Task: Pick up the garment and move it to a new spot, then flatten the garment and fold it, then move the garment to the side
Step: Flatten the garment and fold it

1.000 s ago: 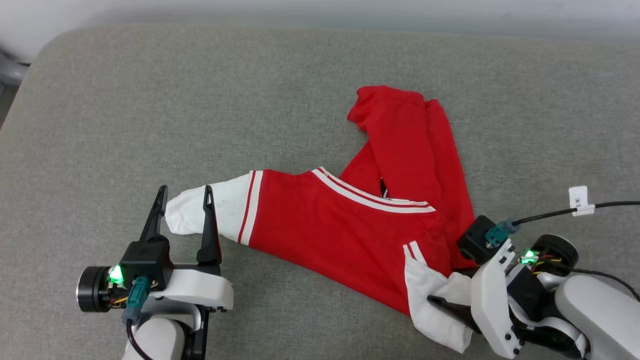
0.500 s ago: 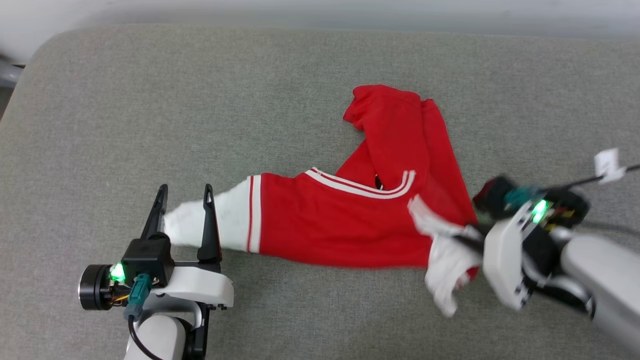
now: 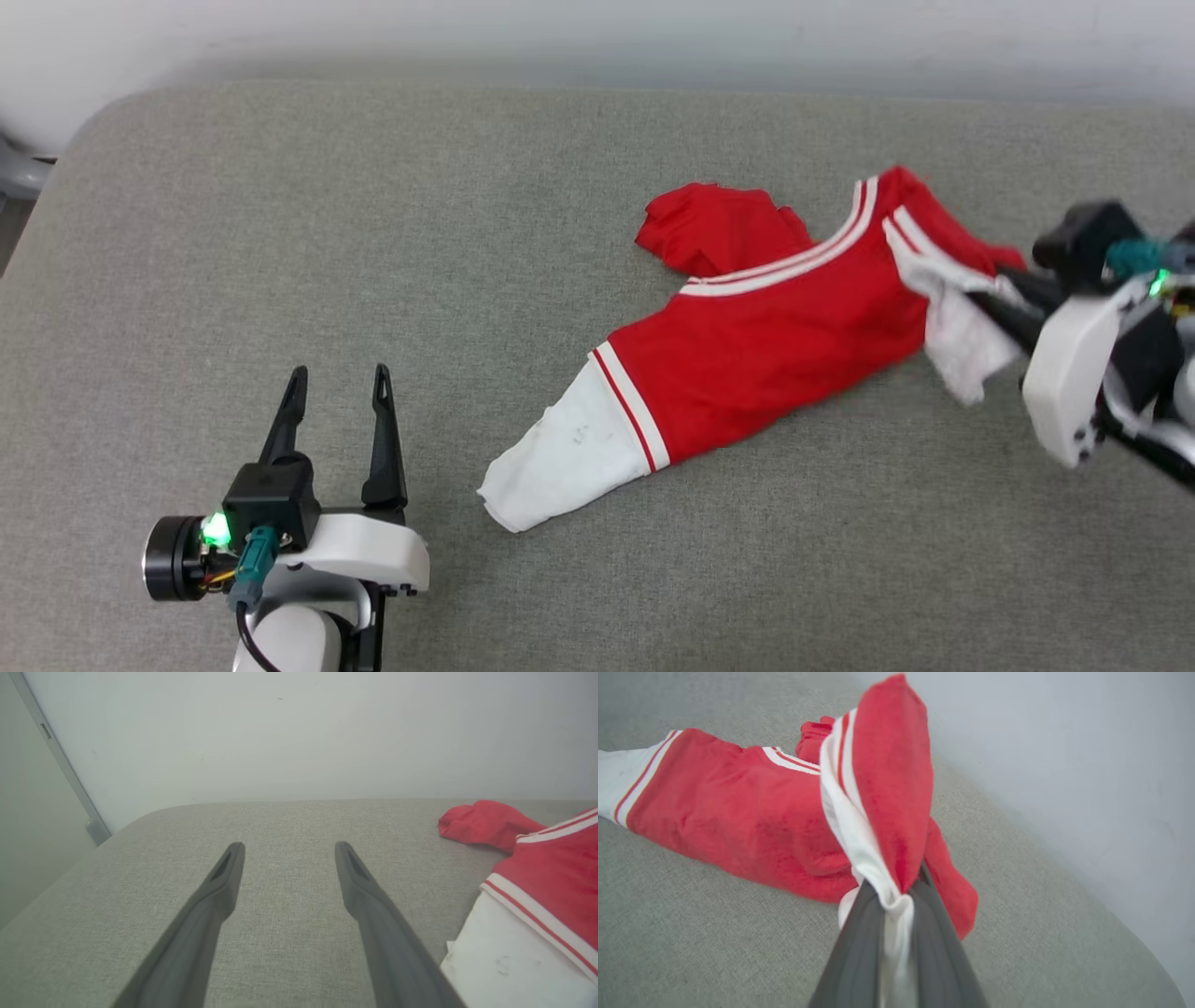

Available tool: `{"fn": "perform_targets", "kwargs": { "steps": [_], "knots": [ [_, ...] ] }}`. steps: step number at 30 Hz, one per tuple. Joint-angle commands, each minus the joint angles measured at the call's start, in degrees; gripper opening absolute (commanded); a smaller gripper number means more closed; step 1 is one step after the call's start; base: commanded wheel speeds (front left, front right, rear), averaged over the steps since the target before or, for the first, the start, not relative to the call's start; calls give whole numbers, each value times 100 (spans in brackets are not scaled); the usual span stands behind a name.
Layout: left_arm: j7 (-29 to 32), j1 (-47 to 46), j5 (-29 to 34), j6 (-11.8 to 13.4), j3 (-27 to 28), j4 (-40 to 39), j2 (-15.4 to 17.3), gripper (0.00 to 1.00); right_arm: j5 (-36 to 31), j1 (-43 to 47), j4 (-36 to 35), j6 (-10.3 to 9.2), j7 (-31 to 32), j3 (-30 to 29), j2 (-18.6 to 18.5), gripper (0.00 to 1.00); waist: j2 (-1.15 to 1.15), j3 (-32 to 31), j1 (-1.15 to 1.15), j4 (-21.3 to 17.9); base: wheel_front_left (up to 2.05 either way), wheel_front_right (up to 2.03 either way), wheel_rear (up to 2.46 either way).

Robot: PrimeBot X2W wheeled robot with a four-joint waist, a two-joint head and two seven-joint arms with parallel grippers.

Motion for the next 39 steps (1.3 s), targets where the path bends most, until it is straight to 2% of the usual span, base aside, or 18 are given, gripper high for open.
{"fn": "perform_targets", "kwargs": {
  "steps": [1,11,20,21,22,23,24,28,34,39],
  "knots": [
    [-14,97,47,-15,43,26,-42,100,45,402,26,-8,-114,90,-37,0,0,-107,0,-33,0,0,0],
    [-14,395,111,-110,179,83,-126,100,315,2329,338,-8,-603,21,5,0,0,-533,0,-197,0,0,0],
    [-14,558,161,-160,263,107,-174,100,460,3561,780,-5,-1012,-468,403,0,0,-729,0,-307,0,0,0],
    [-14,588,167,-165,274,109,-179,100,470,3630,807,-5,-1102,-590,472,4,0,-753,0,-327,0,0,0],
    [-14,618,171,-161,284,115,-187,100,442,3682,825,-5,-1202,-718,530,37,0,-776,0,-348,0,0,0],
    [-14,644,173,-166,292,118,-193,100,394,3714,830,-5,-1298,-850,579,49,0,-798,0,-367,0,0,0],
    [-14,656,182,-173,295,119,-198,100,351,3739,825,-8,-1414,-999,619,100,0,-820,0,-380,0,0,0],
    [-14,718,214,-207,290,109,-212,100,97,3908,591,-7,-1757,-1705,824,100,0,-914,0,-416,0,0,0],
    [-14,783,269,-249,276,71,-229,100,-466,4455,-145,-7,-1894,-3005,1128,100,0,-1051,0,-459,0,0,0],
    [-14,789,296,-277,269,42,-235,100,-1206,5020,-943,-7,-1903,-4224,1729,100,0,-1100,0,-499,0,0,0]
  ]
}}
